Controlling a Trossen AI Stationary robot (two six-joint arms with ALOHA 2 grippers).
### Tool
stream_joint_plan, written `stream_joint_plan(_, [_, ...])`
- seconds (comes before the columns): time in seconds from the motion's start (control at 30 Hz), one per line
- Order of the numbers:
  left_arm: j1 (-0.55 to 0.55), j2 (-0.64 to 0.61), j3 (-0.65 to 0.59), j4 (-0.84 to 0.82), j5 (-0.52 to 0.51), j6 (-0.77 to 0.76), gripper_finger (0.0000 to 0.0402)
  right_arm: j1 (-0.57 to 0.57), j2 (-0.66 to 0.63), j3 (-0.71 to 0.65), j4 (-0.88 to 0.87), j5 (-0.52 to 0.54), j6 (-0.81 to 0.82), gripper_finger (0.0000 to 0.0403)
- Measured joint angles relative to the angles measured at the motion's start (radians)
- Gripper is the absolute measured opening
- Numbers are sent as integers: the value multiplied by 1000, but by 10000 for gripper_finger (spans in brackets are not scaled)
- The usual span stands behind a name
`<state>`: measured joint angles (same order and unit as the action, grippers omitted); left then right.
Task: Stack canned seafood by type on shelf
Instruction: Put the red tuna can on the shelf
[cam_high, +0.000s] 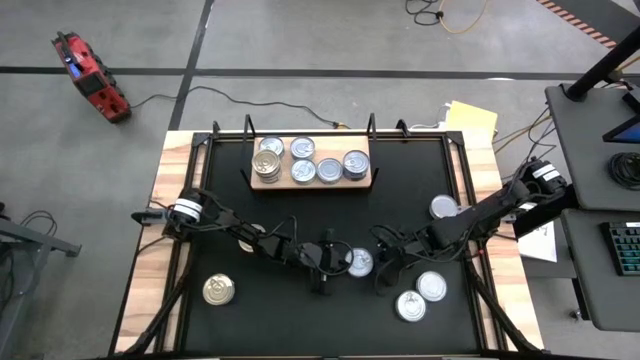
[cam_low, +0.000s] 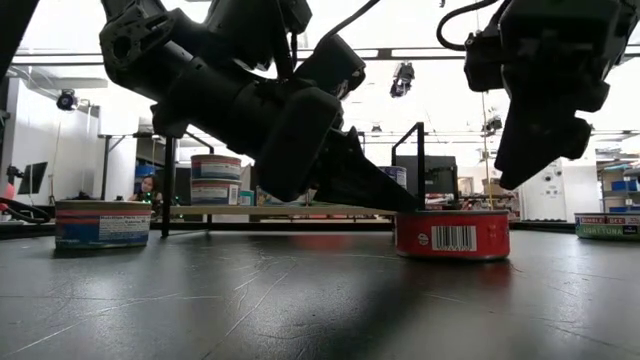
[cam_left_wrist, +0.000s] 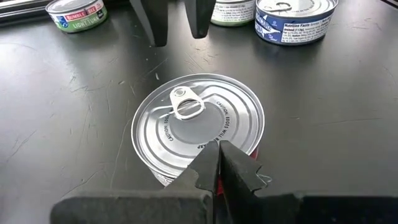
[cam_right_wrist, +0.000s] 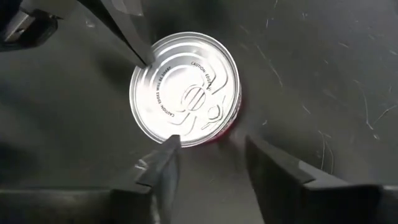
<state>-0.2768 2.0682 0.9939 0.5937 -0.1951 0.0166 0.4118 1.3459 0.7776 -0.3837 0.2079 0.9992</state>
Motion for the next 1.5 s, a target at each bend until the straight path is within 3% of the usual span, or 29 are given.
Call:
stream_joint_plan(0.27, [-4, 0, 0, -9, 0, 0, 0, 0, 3, 0, 33, 29, 16, 232])
stream_joint_plan(0.6, [-11, 0, -1, -14, 3, 0, 0, 0, 28, -1, 63, 54, 37, 275])
stream_joint_plan(1.13, [-13, 2, -3, -19, 5, 0, 0, 0, 106, -1, 165, 54, 32, 306])
stream_joint_plan(1.5, [-17, 4, -3, -23, 5, -3, 0, -18, 174, -1, 276, 54, 22, 301])
